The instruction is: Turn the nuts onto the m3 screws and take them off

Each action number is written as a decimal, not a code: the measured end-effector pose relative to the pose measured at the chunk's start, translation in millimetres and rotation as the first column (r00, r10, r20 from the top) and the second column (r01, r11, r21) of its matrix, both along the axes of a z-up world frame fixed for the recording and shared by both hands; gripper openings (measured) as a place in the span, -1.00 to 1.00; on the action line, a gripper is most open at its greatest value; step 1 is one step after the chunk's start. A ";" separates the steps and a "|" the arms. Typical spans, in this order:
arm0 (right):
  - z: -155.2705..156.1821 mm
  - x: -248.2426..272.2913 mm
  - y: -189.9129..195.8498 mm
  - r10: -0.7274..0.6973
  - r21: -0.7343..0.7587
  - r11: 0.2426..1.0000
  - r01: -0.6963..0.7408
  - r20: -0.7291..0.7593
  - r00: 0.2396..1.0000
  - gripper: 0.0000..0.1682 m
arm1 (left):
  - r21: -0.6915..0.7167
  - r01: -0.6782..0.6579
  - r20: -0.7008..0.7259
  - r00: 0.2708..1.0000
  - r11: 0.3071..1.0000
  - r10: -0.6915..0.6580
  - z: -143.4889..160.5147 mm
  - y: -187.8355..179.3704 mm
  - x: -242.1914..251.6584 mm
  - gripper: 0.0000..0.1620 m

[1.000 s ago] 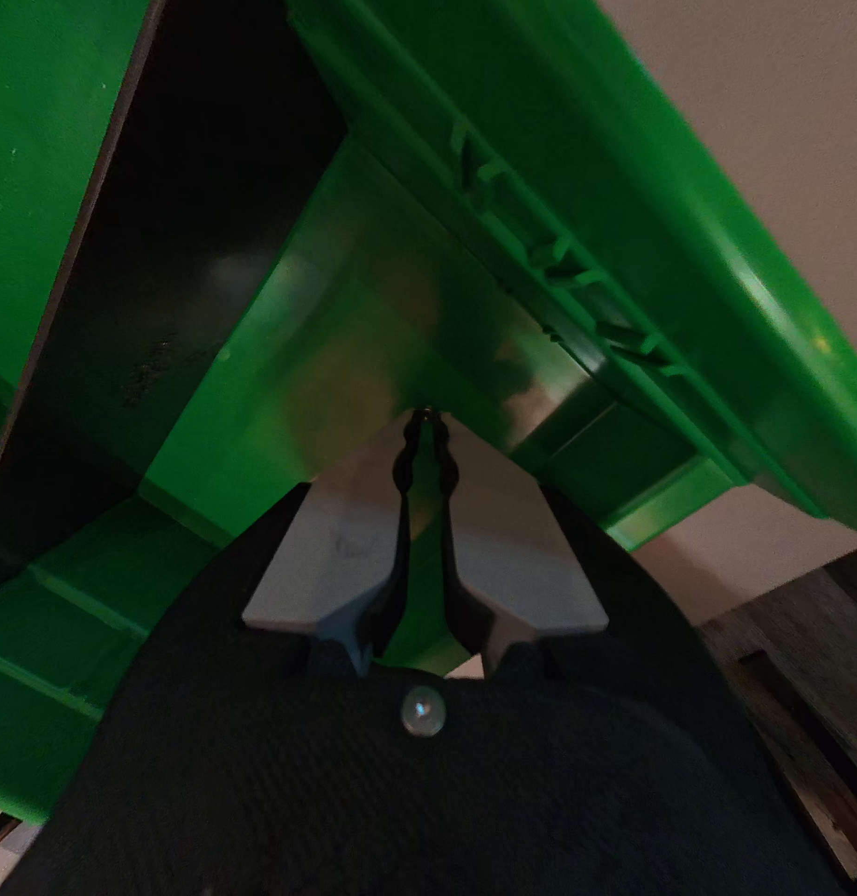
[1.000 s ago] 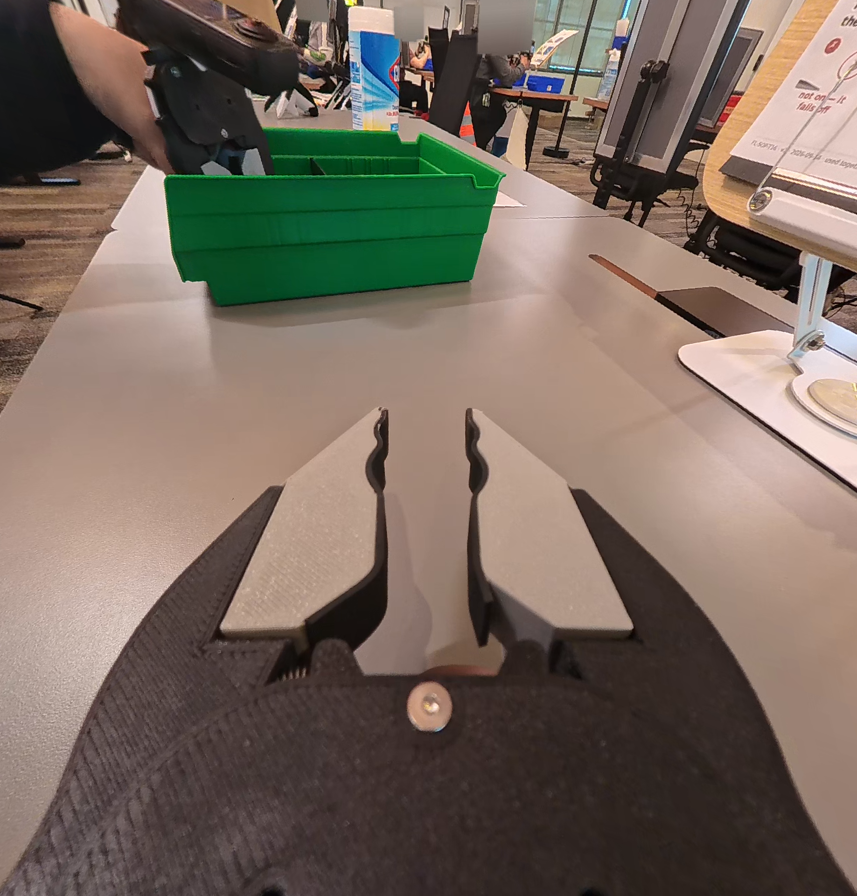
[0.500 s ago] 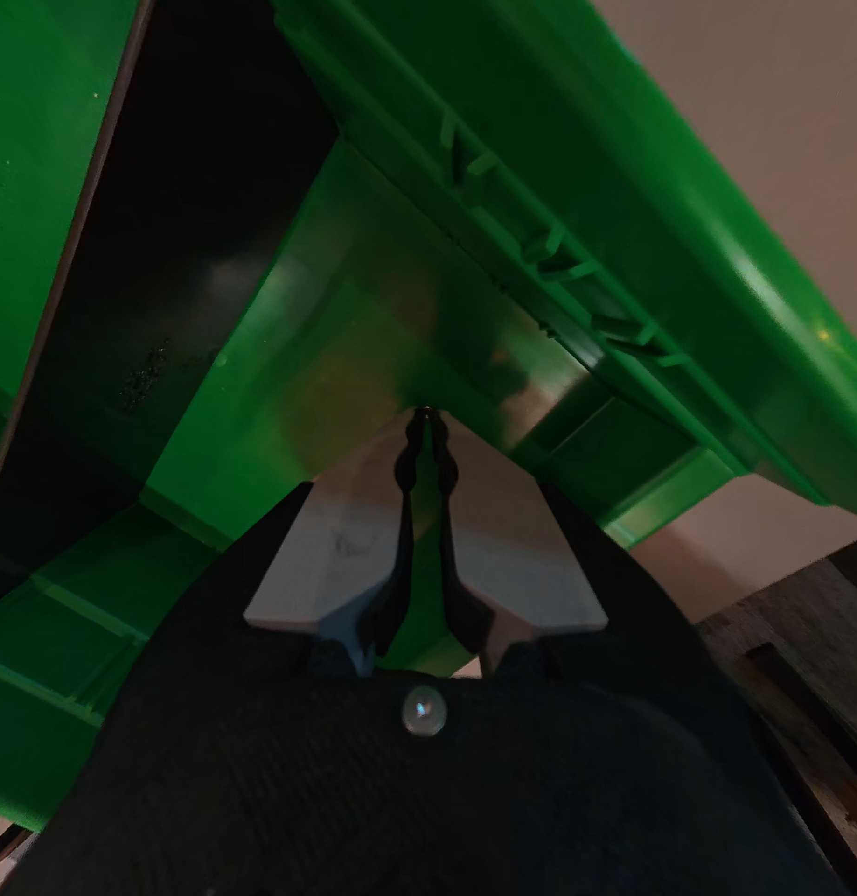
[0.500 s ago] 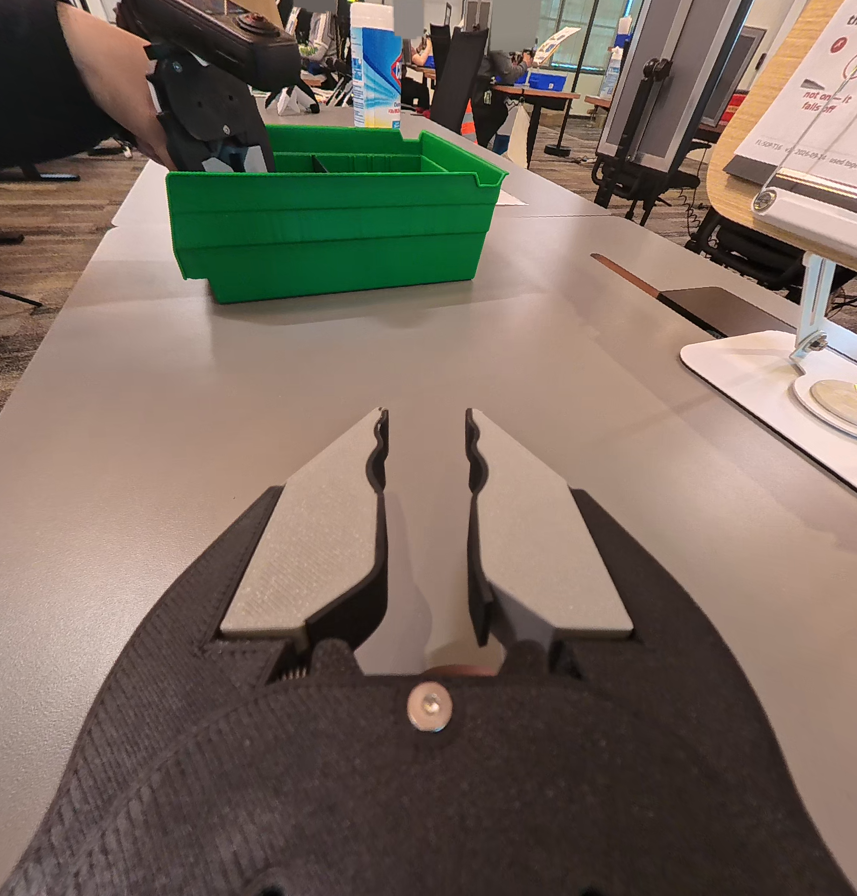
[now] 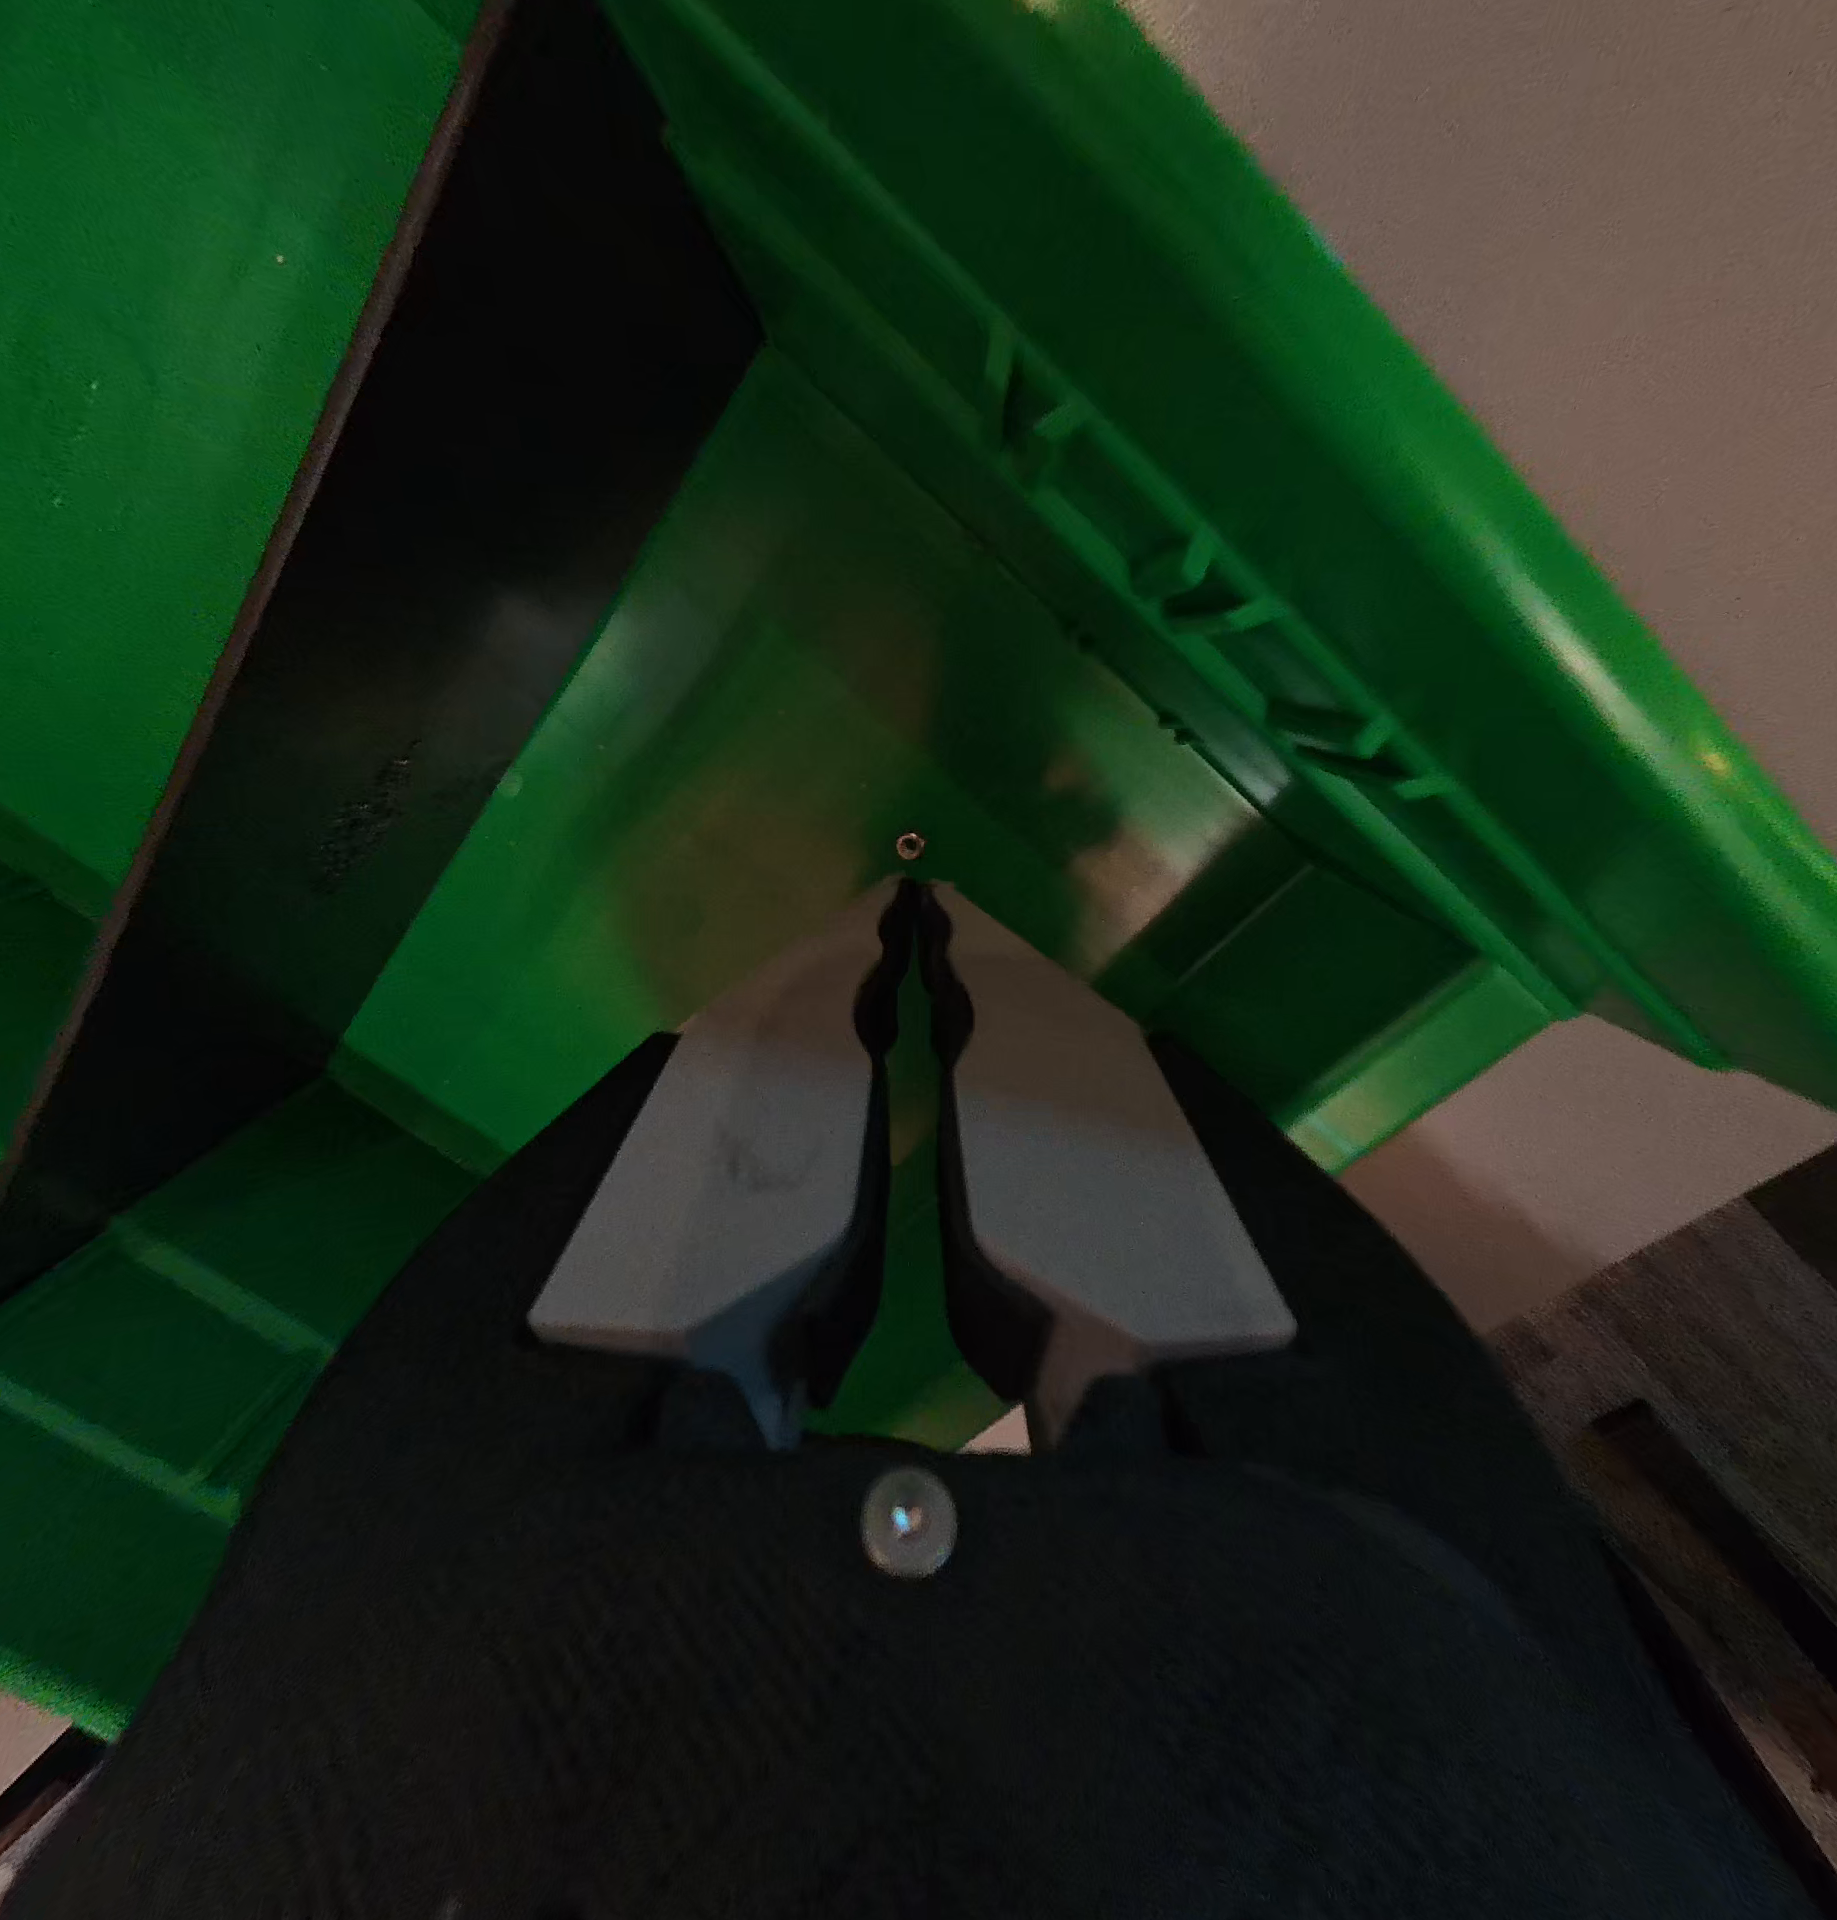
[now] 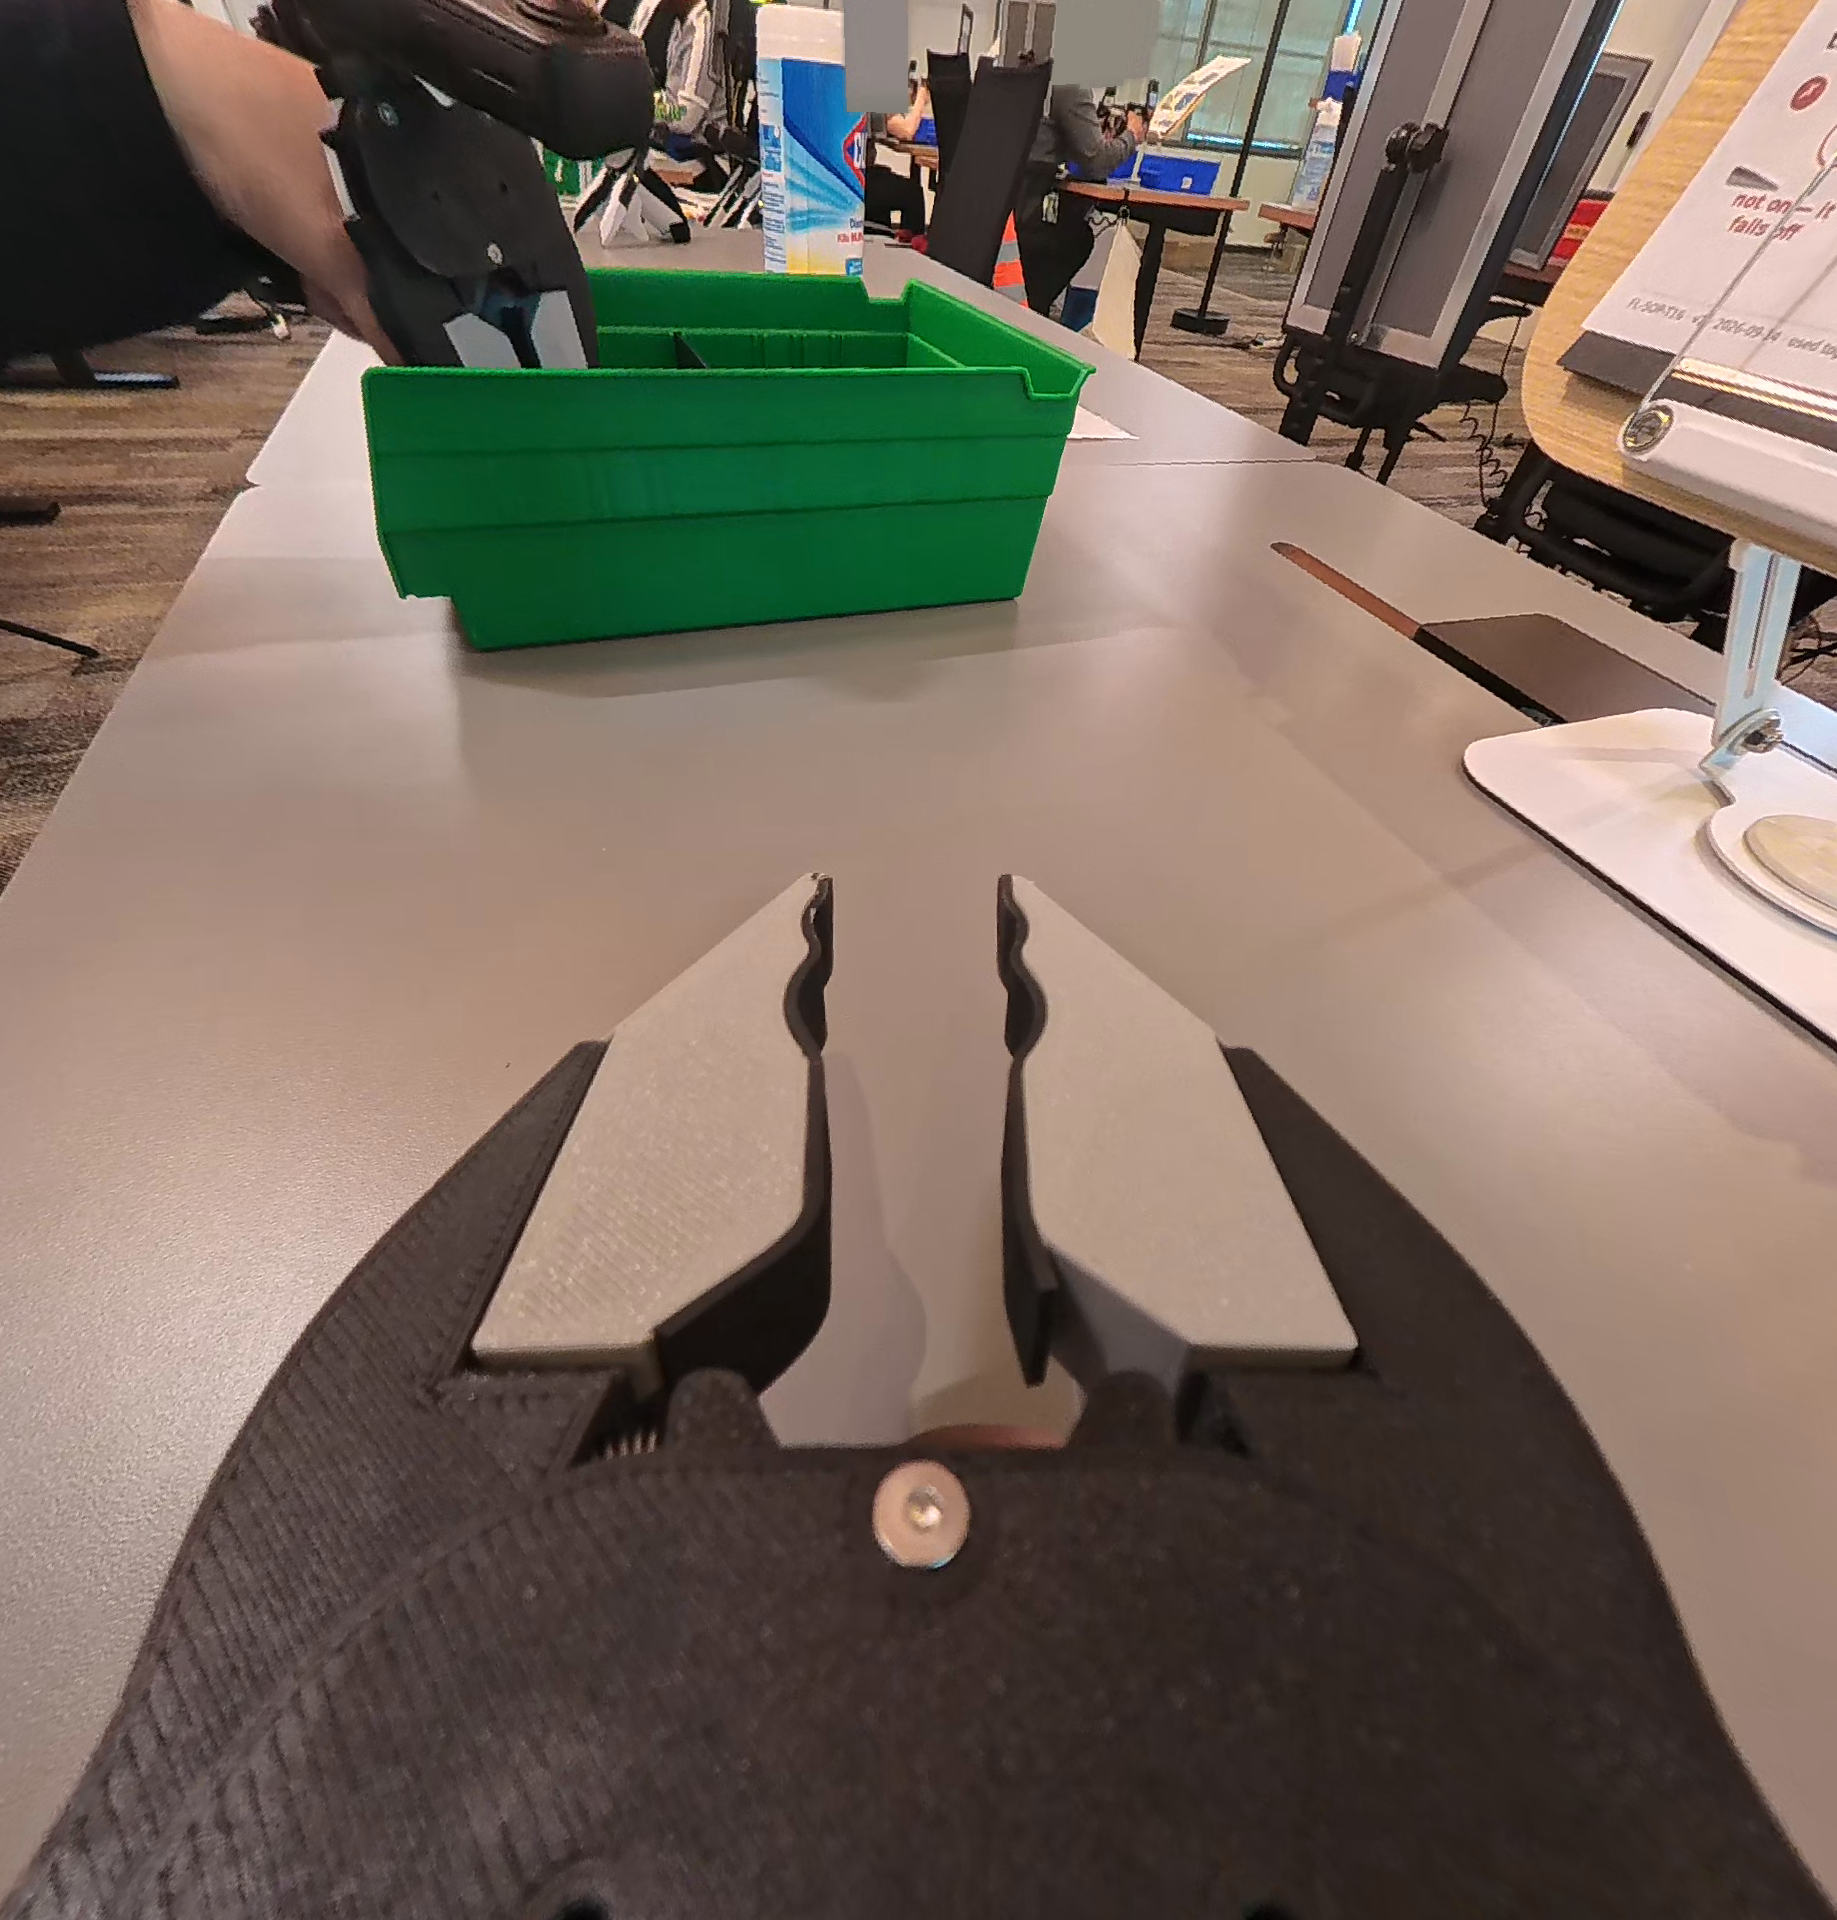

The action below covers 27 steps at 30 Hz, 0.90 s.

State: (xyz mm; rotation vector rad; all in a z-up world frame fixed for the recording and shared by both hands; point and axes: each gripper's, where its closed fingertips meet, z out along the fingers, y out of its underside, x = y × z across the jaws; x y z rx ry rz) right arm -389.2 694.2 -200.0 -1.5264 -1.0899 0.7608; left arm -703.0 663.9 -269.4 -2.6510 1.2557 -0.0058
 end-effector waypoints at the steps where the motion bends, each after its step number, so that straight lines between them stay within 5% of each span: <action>1: 0.0 0.0 0.0 0.000 0.000 1.000 0.000 0.000 1.000 -0.66 | 0.004 -0.001 -0.016 1.000 1.000 0.001 0.2 0.9 -2.2 -1.00; 27: -0.3 -0.2 0.1 0.002 -0.001 1.000 -0.002 0.000 1.000 -0.66 | -0.027 0.003 -0.006 1.000 1.000 -0.003 -6.7 5.9 3.3 -0.95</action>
